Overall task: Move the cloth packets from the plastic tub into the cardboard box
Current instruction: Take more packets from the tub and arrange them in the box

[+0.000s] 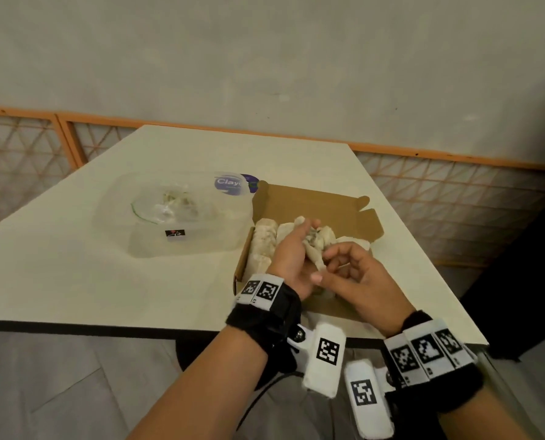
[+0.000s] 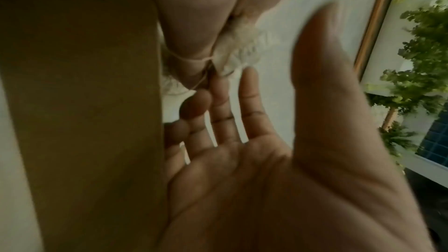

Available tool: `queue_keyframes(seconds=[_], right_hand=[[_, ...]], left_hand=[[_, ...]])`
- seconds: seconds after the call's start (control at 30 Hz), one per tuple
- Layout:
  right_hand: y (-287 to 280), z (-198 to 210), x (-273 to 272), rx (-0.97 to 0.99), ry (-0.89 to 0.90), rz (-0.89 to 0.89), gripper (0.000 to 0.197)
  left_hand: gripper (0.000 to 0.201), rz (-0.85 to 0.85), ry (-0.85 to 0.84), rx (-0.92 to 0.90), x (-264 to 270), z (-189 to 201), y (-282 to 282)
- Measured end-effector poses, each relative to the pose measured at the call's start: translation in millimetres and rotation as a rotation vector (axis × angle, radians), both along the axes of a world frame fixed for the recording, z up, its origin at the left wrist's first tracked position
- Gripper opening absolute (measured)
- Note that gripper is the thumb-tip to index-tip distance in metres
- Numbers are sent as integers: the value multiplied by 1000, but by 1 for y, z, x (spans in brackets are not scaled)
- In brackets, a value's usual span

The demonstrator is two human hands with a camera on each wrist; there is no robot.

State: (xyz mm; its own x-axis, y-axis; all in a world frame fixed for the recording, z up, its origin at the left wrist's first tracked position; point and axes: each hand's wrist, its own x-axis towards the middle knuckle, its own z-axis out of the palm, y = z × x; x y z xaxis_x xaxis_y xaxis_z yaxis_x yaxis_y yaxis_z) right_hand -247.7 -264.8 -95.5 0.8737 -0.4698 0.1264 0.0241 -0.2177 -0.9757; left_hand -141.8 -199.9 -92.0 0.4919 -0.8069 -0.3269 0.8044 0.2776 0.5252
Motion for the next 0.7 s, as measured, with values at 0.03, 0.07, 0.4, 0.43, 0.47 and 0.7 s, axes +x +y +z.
queue_keyframes(seconds=[0.03,0.07,0.4,0.43,0.47,0.7], right_hand=[[0,-1,2,-38,26,-12,29],[0,-3,4,-51,27,-33,27],[-15,2,5,551,-141,-180,11],[-17,3,5,600,-145,-183,11],[-19,4,5,629,-143,-181,10],[-22,4,5,614,-154,-197,8]], left_hand=[[25,-2,-17,5,0,0,1],[24,-5,-32,6,0,0,1],[23,-46,-78,-118,3,-5,-2],[24,-93,-117,-126,2,-4,-1],[25,-134,-166,-126,2,-4,1],[8,-91,-323,-55,-1,-8,-4]])
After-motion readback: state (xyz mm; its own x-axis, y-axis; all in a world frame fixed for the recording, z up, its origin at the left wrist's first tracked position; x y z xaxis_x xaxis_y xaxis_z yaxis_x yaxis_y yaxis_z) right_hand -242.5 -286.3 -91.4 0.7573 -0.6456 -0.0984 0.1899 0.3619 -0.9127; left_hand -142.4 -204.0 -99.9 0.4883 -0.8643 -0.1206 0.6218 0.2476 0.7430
